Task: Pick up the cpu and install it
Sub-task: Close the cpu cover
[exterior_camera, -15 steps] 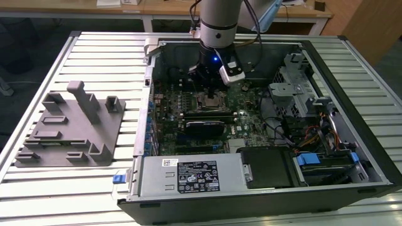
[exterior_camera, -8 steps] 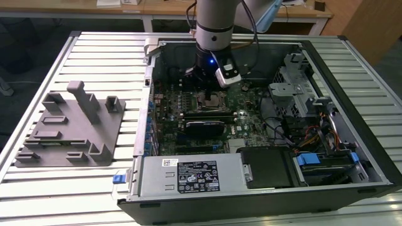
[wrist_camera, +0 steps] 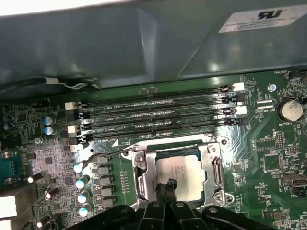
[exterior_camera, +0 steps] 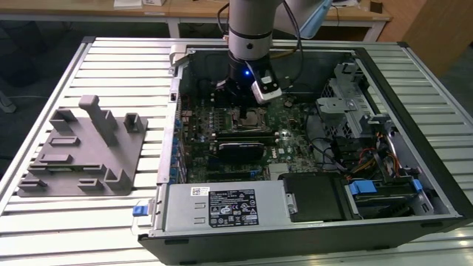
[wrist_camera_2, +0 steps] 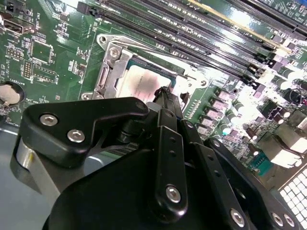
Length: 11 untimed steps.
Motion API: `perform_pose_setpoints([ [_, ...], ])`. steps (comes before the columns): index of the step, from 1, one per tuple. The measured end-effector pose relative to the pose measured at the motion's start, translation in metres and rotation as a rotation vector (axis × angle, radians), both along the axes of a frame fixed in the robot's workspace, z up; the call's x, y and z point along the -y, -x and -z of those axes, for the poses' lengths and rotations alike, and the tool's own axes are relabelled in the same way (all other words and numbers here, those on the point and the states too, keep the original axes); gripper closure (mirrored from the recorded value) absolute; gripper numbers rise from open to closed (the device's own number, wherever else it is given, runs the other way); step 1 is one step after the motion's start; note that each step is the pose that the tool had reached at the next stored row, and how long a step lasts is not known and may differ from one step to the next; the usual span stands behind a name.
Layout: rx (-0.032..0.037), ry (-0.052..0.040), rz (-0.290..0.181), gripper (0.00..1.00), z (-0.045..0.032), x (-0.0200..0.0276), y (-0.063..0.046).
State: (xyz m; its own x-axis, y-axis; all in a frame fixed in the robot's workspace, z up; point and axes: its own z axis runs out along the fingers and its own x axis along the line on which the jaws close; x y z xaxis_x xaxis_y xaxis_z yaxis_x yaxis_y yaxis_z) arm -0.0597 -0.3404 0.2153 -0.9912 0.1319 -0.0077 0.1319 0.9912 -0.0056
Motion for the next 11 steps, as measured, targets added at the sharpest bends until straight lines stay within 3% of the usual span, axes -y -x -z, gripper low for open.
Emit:
perform_pose_setpoints([
  [11,0.0,-0.0054,0.0,0.89,0.0073,0.0003,0.009],
])
